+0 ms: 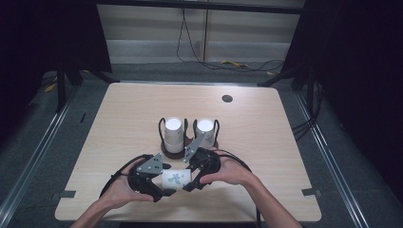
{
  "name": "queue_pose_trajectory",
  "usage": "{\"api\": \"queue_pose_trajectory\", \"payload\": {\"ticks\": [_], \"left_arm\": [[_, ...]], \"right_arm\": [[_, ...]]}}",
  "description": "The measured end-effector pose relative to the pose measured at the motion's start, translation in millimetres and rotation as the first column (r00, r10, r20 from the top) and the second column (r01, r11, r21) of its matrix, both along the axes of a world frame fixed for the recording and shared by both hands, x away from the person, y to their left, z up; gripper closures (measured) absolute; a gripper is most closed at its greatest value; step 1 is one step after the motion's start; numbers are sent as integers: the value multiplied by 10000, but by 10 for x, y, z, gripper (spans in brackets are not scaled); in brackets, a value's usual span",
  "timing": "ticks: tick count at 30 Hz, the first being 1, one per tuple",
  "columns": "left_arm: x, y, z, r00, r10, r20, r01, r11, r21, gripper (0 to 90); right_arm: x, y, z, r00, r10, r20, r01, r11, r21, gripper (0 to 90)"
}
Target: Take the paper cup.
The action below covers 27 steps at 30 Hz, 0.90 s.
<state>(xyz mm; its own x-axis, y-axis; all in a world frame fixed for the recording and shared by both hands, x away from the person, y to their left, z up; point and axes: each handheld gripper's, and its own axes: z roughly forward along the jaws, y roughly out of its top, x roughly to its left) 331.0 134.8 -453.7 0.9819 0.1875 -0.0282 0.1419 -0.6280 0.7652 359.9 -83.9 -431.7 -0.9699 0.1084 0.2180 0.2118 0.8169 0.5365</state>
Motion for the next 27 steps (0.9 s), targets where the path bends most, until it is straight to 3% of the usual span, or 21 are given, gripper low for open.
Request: {"api": "queue_pose_trajectory", "payload": {"ticks": [7, 14, 24, 27], "left_arm": [[38, 76, 5, 9991, 324, -273, -343, 9968, -724, 169], [62, 171, 20, 9920, 1011, -750, -1134, 9766, -1825, 163], [83, 232, 27, 9826, 1471, -1134, -1711, 9543, -2450, 160], [100, 244, 21, 9798, 1594, -1205, -1851, 9512, -2468, 159]], "right_arm": [[-8, -64, 21, 9993, -375, 88, 372, 9988, 330, 358], [-26, -125, 81, 9955, -883, 341, 851, 9928, 841, 360], [-53, -237, 13, 9840, -1774, 183, 1714, 9692, 1766, 364], [-76, -279, -23, 9796, -1991, 258, 1905, 9622, 1945, 364]]}}
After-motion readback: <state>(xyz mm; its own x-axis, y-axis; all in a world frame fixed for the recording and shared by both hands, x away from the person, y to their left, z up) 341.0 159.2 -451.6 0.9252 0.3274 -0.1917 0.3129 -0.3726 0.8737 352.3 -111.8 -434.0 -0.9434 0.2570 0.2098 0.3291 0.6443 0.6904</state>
